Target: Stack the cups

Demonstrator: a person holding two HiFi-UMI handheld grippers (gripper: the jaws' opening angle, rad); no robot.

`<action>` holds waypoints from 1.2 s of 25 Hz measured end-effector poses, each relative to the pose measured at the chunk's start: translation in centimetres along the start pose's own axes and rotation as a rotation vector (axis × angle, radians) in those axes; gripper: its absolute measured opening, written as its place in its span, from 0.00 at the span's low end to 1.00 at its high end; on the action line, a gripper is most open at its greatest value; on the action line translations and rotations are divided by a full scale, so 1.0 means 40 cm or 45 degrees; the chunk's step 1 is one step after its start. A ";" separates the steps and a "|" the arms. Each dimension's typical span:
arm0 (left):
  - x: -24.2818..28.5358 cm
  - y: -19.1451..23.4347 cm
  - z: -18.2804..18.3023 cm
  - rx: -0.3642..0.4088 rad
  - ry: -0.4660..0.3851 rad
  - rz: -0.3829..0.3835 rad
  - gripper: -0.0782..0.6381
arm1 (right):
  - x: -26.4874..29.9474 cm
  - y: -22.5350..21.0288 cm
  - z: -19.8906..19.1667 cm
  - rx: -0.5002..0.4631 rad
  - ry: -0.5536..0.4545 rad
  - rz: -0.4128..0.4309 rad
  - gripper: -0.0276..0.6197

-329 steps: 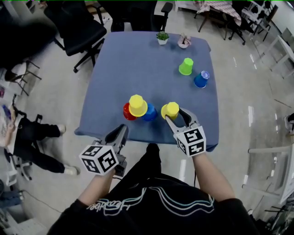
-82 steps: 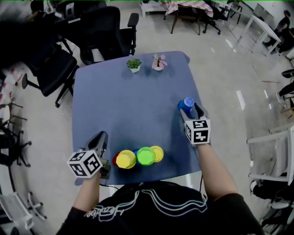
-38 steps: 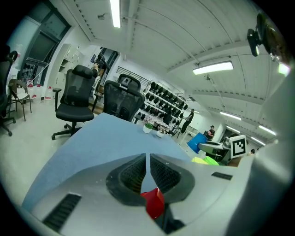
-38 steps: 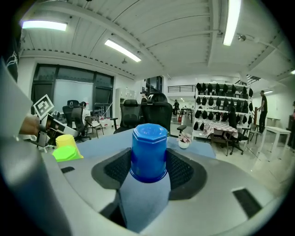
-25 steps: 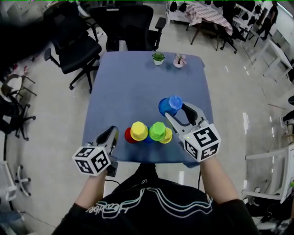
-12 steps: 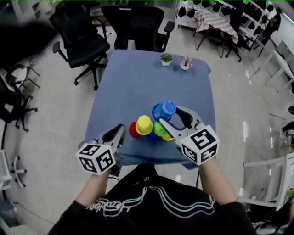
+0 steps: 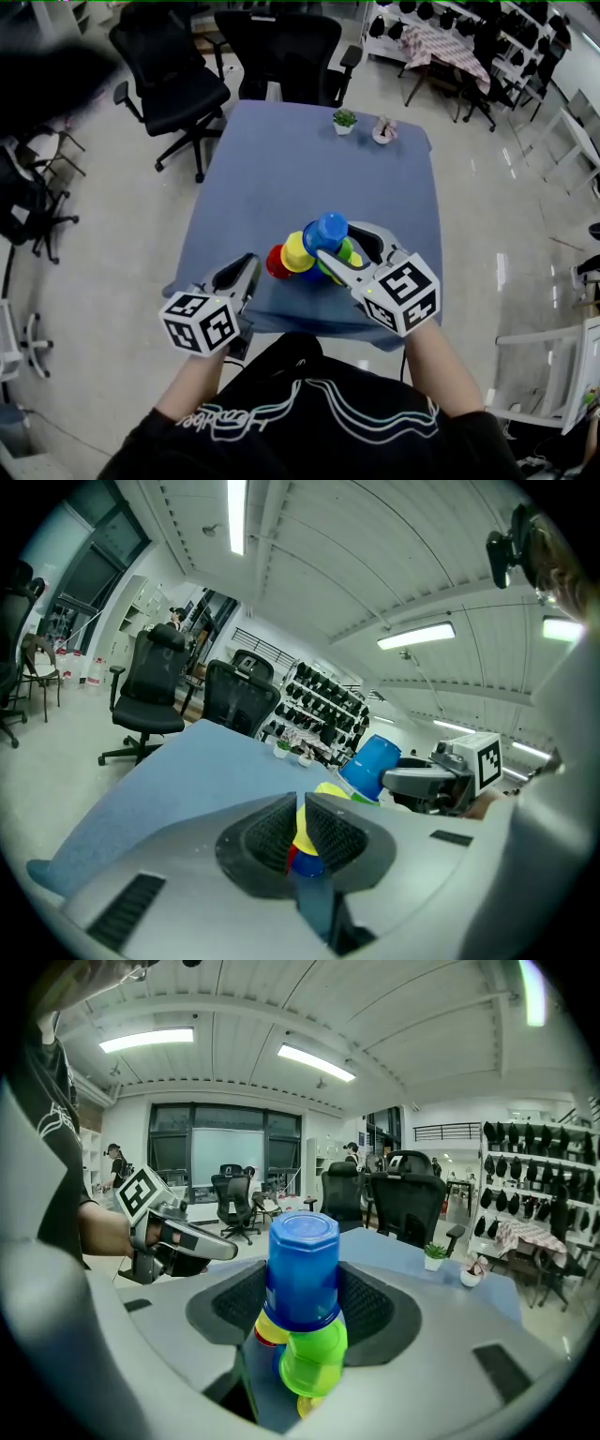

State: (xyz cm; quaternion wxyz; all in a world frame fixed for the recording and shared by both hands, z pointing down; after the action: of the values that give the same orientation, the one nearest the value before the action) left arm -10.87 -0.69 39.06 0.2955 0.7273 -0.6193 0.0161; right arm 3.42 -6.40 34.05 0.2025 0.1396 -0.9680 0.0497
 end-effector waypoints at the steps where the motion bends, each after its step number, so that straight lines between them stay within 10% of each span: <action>1: 0.000 0.001 -0.002 -0.002 0.001 0.001 0.18 | 0.003 0.000 -0.004 0.002 0.008 0.002 0.43; 11: -0.043 -0.012 -0.011 -0.001 -0.007 -0.011 0.18 | 0.024 0.010 -0.026 -0.008 0.033 -0.005 0.44; 22: -0.035 -0.056 -0.066 -0.024 0.093 -0.125 0.18 | -0.140 0.079 0.050 0.078 -0.295 0.078 0.48; 30: -0.135 -0.164 0.006 0.069 0.099 -0.396 0.18 | -0.202 0.176 0.090 0.229 -0.495 -0.026 0.12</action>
State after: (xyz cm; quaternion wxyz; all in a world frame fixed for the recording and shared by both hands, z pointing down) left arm -6.23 4.39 34.05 0.2984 0.8210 -0.4866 0.0148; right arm 7.10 1.82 27.22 -0.0009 0.1740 -0.9790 0.1059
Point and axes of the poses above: the fingertips, and each gripper's own axes: x forward along the fingers, y to its left, z out of its top, the point moved 2 cm from there along -x, backward along the fingers, and after that the axes turned 10 degrees about z, right-handed, at the moved point
